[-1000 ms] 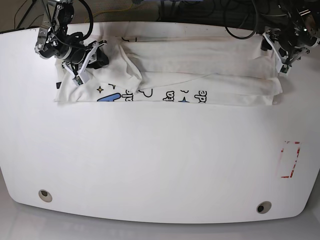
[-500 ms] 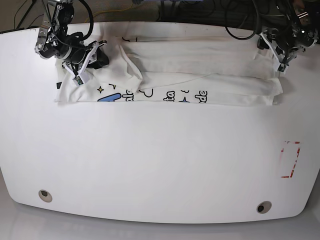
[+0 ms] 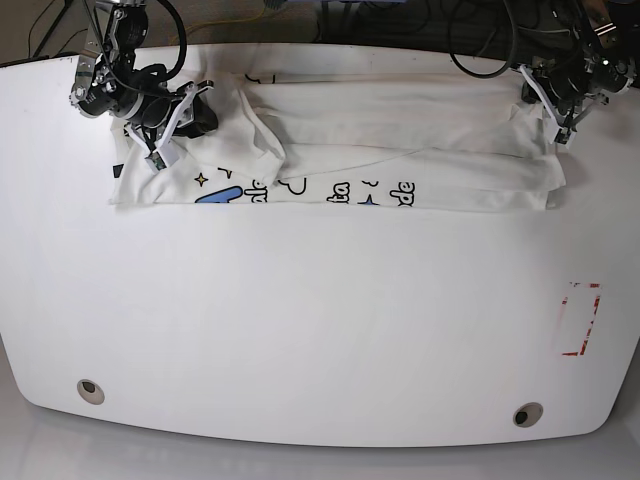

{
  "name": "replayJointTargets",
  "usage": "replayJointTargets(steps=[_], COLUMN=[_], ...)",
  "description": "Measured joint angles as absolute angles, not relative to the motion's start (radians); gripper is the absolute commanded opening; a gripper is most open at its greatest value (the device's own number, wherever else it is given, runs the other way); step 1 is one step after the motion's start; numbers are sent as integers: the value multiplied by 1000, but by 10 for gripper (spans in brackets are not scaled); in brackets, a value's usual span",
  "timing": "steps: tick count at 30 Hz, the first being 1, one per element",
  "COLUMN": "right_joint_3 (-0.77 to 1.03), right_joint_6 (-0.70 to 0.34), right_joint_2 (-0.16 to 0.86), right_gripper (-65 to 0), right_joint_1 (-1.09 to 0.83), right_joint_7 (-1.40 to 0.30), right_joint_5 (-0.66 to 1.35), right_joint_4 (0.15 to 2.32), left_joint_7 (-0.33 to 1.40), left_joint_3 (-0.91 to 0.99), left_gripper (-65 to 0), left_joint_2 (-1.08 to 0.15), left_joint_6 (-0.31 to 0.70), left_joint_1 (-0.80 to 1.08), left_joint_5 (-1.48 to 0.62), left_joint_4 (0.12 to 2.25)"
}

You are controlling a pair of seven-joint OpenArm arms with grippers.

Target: Layout the t-shirt on the table in an organized manner, then fold the t-shirt properly

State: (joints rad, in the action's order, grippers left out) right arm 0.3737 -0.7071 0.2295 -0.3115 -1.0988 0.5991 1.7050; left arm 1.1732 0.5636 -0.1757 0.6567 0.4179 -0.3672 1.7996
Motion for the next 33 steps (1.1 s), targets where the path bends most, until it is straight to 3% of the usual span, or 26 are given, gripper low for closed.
replayJointTargets(steps=[16, 24, 33], right_joint_3=[374, 374, 374], right_joint_6=[-707, -707, -707], right_joint_2=[229, 229, 229], right_gripper=[-506, -506, -506], right_joint_1=[-311, -311, -305], right_joint_7=[-1099, -1099, -1103], right_joint_5=[599, 599, 598], right_joint_4=[1705, 1705, 1705], left_joint_7=[1174, 1182, 1182], left_joint_3=[564, 564, 565], left_gripper=[-528, -400, -393], left_joint_2=[-178, -179, -179], left_joint_6=[657, 657, 657], left_joint_1=[418, 426, 427], left_joint_5=[-370, -359, -359], left_joint_4=[1800, 1837, 1845])
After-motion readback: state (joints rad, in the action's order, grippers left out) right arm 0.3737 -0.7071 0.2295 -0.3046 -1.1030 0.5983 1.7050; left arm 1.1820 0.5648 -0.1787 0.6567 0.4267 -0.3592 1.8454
